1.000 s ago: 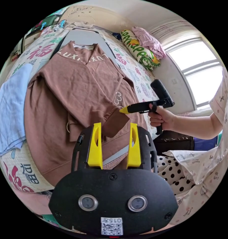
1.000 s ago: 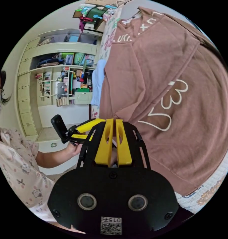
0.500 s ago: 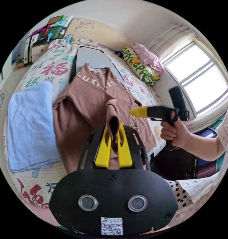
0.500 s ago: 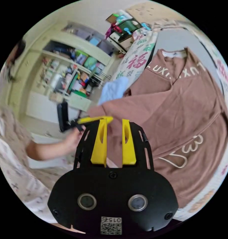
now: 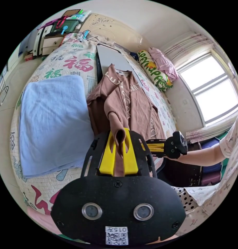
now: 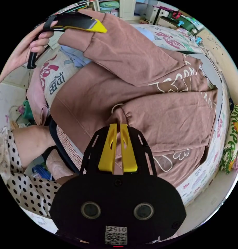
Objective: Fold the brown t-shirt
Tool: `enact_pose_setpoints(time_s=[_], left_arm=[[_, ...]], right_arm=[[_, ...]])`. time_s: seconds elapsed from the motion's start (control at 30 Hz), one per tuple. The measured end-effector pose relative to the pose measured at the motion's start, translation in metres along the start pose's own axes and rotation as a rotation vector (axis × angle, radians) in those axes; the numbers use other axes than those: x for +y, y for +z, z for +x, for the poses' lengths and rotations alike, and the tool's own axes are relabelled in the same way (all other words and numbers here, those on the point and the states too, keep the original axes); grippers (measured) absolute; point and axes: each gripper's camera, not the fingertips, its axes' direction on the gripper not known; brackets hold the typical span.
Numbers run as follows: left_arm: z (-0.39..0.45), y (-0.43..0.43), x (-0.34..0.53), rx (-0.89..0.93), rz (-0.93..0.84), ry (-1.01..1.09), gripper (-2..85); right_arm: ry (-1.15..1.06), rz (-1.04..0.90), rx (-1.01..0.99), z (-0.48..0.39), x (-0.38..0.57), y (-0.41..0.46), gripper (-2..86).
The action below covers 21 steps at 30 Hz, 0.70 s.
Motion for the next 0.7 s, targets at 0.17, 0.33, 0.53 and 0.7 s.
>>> enact_pose_setpoints(time_s=[0.17, 0.33, 0.53, 0.7], left_arm=[[-0.01, -0.059, -0.086, 0.022, 0.03, 0.104, 2.6], [-0.078, -0.175, -0.195, -0.521, 0.266, -0.005, 6.4], [-0.066, -0.209, -0.173, -0.525, 0.507, -0.242, 10.0], [-0.019, -0.08, -0.091, -0.249, 0.061, -0.271, 12.0]], right_arm=[[0.247, 0.068, -0.129, 0.138, -0.002, -0.072, 1.3], [0.8, 0.231, 0.327, 0.44, 0.087, -0.244, 3.2], [1.172, 0.443, 0.146, 0.542, 0.234, -0.333, 12.5], [1.132, 0.122, -0.269, 0.454, 0.28, -0.19, 15.0]])
